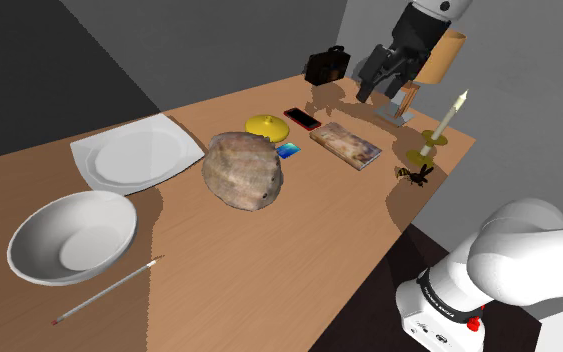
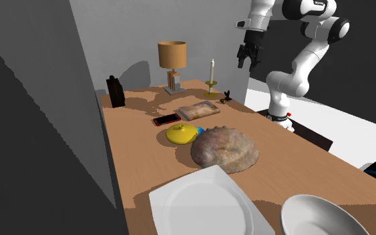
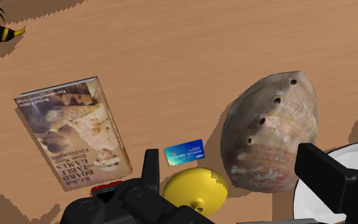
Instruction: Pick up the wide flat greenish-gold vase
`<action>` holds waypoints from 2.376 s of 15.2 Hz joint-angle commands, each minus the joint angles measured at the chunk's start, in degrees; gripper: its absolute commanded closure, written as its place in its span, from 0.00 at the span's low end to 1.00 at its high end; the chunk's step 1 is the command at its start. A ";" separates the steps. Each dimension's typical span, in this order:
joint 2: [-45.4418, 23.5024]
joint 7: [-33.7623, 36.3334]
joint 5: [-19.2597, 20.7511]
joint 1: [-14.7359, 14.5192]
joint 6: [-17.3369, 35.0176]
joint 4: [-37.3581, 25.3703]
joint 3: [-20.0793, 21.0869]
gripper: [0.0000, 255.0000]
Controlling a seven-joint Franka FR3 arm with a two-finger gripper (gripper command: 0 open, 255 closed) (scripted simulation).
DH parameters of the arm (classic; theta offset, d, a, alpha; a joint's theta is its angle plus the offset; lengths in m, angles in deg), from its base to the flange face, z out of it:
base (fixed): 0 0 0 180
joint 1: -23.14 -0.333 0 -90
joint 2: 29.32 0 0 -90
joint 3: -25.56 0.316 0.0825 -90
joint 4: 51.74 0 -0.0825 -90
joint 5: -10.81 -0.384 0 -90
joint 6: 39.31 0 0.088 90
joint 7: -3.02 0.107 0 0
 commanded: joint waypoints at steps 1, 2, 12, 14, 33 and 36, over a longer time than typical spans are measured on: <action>0.00 0.00 0.00 0.00 0.00 0.00 0.00 0.00; -1.81 -0.17 -0.04 0.06 1.64 -0.14 -0.01 0.00; -21.81 -1.71 -0.35 0.53 15.52 -5.94 -0.09 0.00; -26.07 -1.97 -0.40 0.60 17.62 -8.03 -0.09 0.00; -58.28 -3.51 -0.43 0.62 28.26 -29.14 -0.13 0.00; -58.97 -3.67 -0.49 0.61 30.02 -28.07 -0.12 0.00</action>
